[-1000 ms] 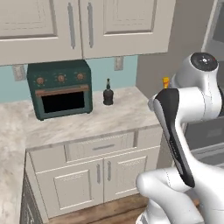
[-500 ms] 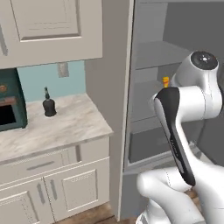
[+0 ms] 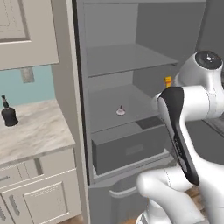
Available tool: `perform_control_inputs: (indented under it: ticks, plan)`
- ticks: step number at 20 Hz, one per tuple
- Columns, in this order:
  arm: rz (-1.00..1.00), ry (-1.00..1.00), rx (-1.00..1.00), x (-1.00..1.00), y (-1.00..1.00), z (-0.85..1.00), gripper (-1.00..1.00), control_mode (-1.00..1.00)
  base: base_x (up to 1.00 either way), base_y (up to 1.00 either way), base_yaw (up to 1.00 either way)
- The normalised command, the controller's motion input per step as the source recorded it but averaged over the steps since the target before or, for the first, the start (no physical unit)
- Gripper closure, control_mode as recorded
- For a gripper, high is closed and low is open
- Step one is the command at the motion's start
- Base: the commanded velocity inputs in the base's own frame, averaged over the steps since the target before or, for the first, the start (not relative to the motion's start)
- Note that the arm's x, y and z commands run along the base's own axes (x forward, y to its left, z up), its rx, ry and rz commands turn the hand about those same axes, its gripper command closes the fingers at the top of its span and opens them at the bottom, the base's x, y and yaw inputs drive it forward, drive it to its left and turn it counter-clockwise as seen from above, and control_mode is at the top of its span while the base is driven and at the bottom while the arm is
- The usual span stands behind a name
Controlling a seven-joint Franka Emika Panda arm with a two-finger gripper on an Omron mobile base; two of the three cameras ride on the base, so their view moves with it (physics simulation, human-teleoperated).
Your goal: Place the beer and liquor on the top shelf of the fridge to keep them out of children's reach, and place the garlic on lower shelves for easy access.
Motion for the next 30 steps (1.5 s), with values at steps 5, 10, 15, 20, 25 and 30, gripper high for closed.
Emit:
perform_control_inputs:
  ticks: [5,10,15,20,25,30]
  plan:
    - [0.00,0.00,0.00,0.00,0.00,0.00,1.00,1.00,0.47,-0.17,0.24]
    - [0.00,0.00,0.00,0.00,0.00,0.00,1.00,1.00,0.49,-0.37,0.27]
    - [0.00,0.00,0.00,0.00,0.00,0.00,1.00,1.00,0.37,-0.58,0.21]
    - [0.00,0.00,0.00,0.00,0.00,0.00,1.00,1.00,0.51,-0.10,0.11]
    - [0.00,-0.05,0.00,0.22,0.04,0.00,1.00,-1.00,0.20,0.03,0.01]
    - [0.00,-0.23,0.10,0.10,0.00,0.21,1.00,-1.00,0.00,0.00,0.00]
